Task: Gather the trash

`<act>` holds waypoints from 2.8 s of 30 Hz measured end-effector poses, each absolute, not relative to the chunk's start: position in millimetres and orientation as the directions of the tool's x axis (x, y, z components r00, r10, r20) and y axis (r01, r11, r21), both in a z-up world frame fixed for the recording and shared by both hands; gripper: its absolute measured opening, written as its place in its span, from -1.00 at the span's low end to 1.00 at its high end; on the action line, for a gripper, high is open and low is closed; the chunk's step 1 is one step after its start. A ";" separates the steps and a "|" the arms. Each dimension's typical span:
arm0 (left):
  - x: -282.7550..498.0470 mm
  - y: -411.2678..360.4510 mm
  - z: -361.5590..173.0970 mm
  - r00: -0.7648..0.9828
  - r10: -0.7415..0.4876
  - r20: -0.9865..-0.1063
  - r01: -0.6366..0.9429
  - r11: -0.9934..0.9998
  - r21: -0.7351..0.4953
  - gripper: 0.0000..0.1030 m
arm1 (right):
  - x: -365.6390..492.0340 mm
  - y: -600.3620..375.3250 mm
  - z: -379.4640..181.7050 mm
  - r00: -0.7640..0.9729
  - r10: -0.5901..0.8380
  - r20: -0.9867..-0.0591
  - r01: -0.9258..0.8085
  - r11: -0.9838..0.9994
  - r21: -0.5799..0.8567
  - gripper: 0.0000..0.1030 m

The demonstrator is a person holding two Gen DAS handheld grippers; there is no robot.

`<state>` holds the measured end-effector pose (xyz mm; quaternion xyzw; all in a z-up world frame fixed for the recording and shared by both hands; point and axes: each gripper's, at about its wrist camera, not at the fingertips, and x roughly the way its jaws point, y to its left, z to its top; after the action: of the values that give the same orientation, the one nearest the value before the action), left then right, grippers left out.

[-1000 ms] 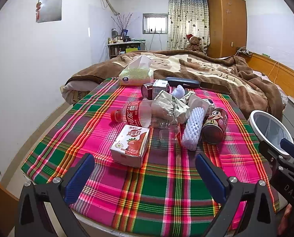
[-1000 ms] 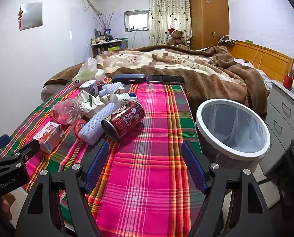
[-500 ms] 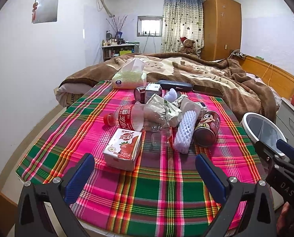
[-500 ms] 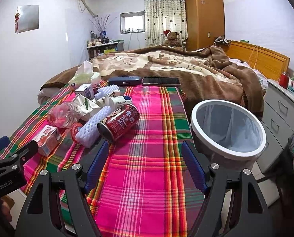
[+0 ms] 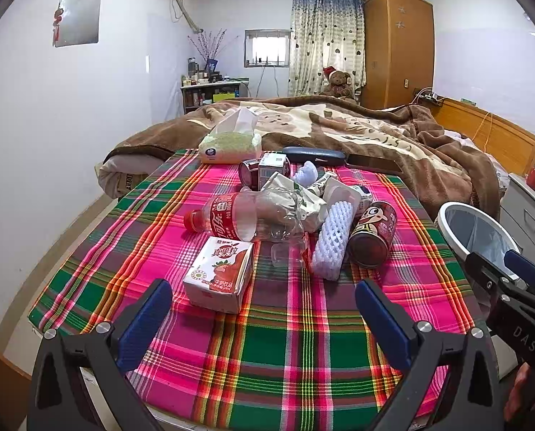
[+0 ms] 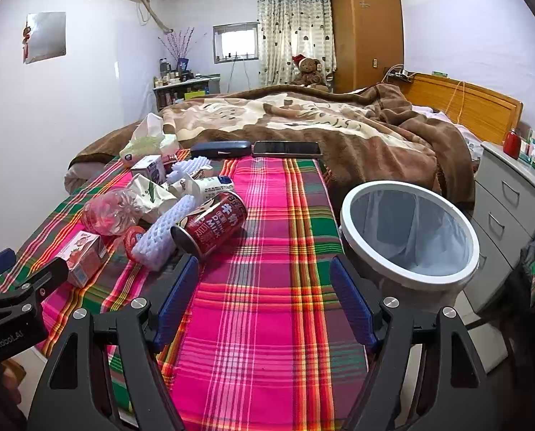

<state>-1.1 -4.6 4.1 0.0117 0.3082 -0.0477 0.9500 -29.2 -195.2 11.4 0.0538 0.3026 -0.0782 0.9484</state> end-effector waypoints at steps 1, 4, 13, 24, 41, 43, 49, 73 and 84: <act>-1.2 -4.9 4.0 0.806 -0.083 -0.586 0.098 0.995 -0.006 1.00 | -29.2 -195.8 11.5 0.804 -0.117 -0.583 0.182 0.982 0.055 0.49; -1.6 -6.2 4.0 0.806 -0.080 -0.586 0.099 0.995 0.001 1.00 | -29.9 -196.9 11.3 0.805 -0.119 -0.581 0.188 0.980 0.059 0.49; -1.9 -4.6 5.0 0.806 -0.083 -0.587 0.098 0.995 -0.005 1.00 | -29.9 -198.2 10.9 0.802 -0.125 -0.584 0.195 0.979 0.058 0.49; -2.2 -4.6 5.5 0.804 -0.081 -0.589 0.099 0.995 -0.002 1.00 | -29.6 -198.1 10.8 0.801 -0.125 -0.585 0.195 0.979 0.058 0.49; -0.6 -5.6 3.4 0.801 -0.083 -0.594 0.100 0.995 -0.003 1.00 | -31.7 -199.9 11.8 0.800 -0.130 -0.585 0.199 0.979 0.054 0.49; -0.2 -5.1 2.9 0.800 -0.080 -0.595 0.099 0.995 -0.001 1.00 | -31.9 -200.3 11.8 0.801 -0.130 -0.584 0.199 0.979 0.054 0.49; 2.4 -1.0 0.6 0.799 -0.072 -0.597 0.091 0.996 0.001 1.00 | -30.1 -200.2 11.8 0.798 -0.129 -0.589 0.195 0.980 0.049 0.49; 115.7 63.0 -61.8 0.657 -0.110 -0.746 0.100 0.993 -0.057 0.99 | 73.0 -175.6 -18.3 0.718 0.059 -0.694 0.116 0.972 0.202 0.49; 130.4 71.9 -73.4 0.622 -0.151 -0.768 0.111 0.988 -0.104 0.69 | 86.9 -177.7 -38.2 0.646 0.089 -0.759 0.181 0.947 0.264 0.52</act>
<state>130.4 71.9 -73.4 -0.0232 0.4285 -0.0728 0.9003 86.9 -177.7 -38.2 0.1601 0.4202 -0.0258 0.8928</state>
